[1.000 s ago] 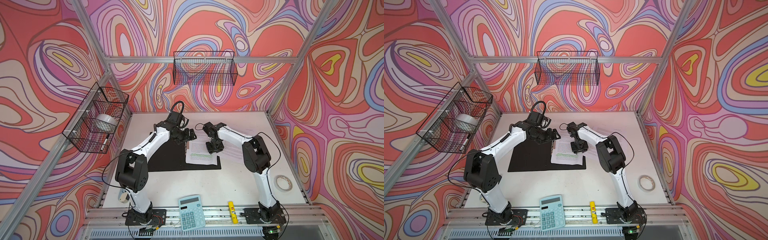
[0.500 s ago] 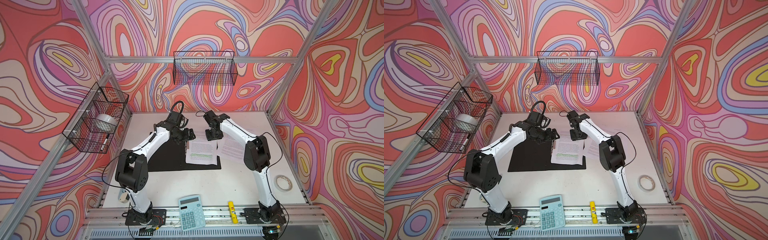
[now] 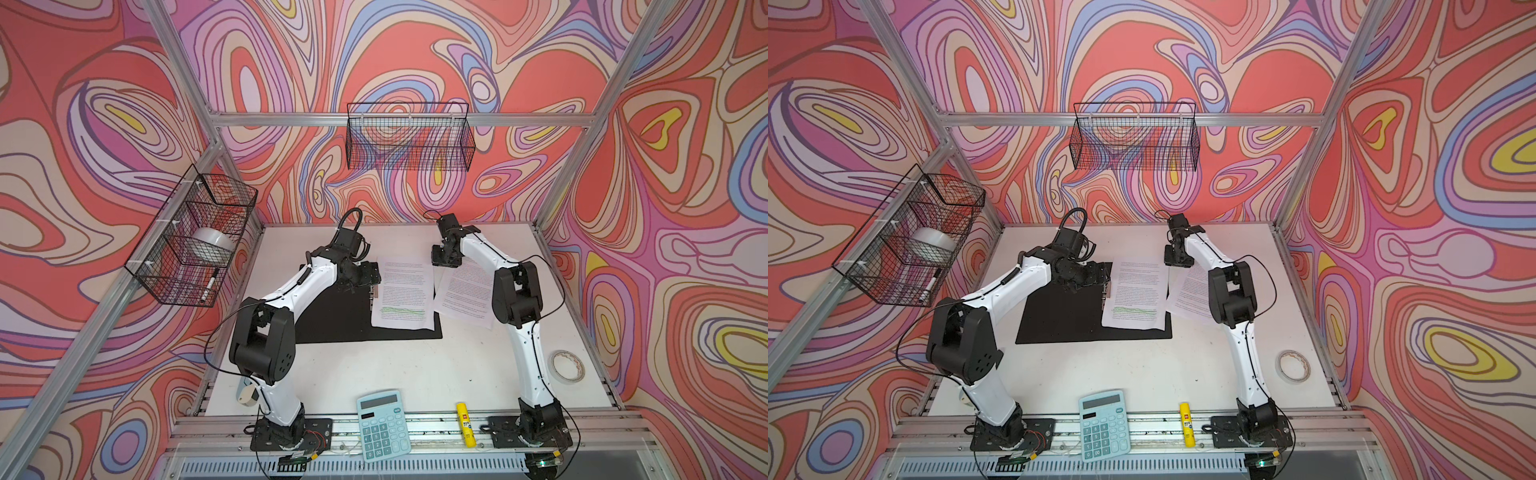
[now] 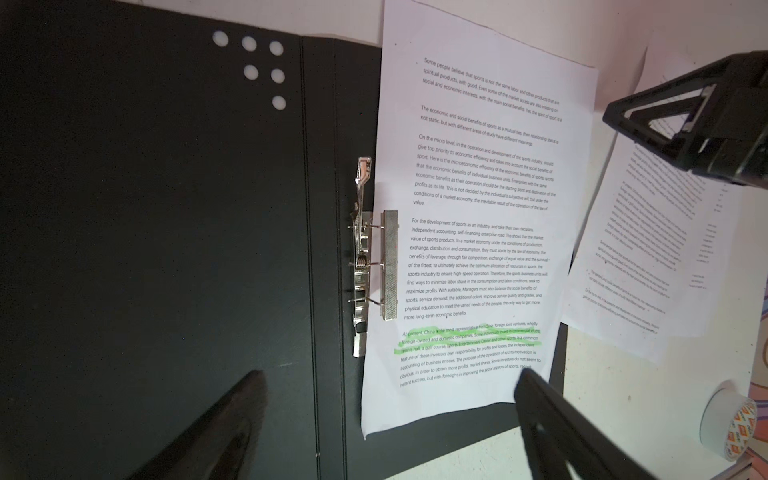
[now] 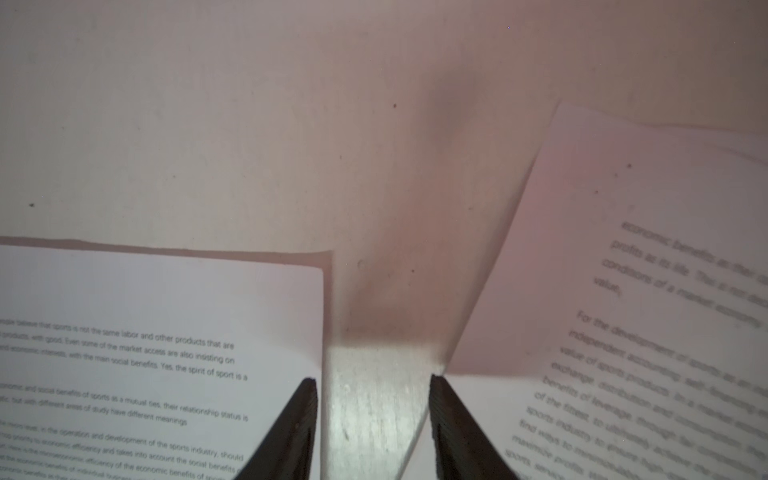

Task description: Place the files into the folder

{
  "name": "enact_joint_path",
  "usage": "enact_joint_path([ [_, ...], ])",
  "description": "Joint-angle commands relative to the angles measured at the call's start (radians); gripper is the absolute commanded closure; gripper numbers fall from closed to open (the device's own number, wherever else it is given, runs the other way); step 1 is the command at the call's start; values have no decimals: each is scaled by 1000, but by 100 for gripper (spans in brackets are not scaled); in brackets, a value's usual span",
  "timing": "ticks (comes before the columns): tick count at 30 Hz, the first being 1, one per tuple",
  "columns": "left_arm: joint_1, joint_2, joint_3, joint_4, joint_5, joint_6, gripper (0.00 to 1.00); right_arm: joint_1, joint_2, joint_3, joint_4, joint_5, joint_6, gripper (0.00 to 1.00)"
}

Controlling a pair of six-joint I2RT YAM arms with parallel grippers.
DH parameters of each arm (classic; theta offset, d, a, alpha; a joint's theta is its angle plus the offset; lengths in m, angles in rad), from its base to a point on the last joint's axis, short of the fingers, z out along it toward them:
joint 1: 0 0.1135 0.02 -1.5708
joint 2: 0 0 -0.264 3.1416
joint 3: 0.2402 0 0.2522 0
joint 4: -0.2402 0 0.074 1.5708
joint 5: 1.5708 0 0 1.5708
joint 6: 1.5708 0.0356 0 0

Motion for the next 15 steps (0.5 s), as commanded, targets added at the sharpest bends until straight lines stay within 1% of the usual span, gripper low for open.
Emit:
enact_joint_path([
  [1, 3, 7, -2, 5, 15, 12, 6, -9, 39, 31, 65, -90, 18, 53],
  [6, 3, 14, 6, 10, 31, 26, 6, -21, 65, 46, 80, -170, 10, 54],
  [15, 2, 6, -4, 14, 33, 35, 6, -25, 130, 114, 45, -260, 2, 55],
])
